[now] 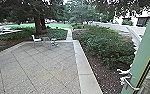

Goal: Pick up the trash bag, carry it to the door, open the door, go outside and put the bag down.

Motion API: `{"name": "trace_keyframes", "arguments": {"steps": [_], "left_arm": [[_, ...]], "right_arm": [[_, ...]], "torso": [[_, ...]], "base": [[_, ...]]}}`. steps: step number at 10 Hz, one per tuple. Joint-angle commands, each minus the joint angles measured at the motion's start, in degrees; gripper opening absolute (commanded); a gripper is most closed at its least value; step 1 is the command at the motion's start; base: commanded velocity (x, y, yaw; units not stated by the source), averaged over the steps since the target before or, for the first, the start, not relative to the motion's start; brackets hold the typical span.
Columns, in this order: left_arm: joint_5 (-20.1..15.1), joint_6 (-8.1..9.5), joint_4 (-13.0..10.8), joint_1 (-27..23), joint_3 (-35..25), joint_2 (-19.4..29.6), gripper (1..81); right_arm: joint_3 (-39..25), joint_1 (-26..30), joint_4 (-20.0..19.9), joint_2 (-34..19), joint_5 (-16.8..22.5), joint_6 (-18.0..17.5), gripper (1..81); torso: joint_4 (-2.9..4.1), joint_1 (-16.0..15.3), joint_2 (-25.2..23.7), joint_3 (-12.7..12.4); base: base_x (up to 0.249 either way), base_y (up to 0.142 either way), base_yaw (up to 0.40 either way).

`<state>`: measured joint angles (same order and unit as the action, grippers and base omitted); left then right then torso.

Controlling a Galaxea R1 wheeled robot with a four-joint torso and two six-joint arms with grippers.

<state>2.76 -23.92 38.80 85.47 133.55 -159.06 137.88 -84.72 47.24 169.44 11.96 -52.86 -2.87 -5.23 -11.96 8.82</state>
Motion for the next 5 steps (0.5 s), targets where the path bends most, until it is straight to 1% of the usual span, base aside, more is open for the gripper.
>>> {"name": "trace_keyframes", "arguments": {"steps": [1,5], "left_arm": [[-4.6,0.01,0.3,-2.4,-0.7,0.9,1.0],[-4.6,0.01,0.3,-2.4,-0.7,1.0,1.0]], "right_arm": [[-1.2,2.8,0.2,0.6,2.4,0.3,81.1],[-1.2,2.8,0.2,0.6,2.5,0.3,81.1]], "torso": [[0.0,0.0,0.0,0.0],[0.0,0.0,0.0,0.0]], "base": [[0.086,0.0,0.0],[0.1,0.0,0.0]]}}
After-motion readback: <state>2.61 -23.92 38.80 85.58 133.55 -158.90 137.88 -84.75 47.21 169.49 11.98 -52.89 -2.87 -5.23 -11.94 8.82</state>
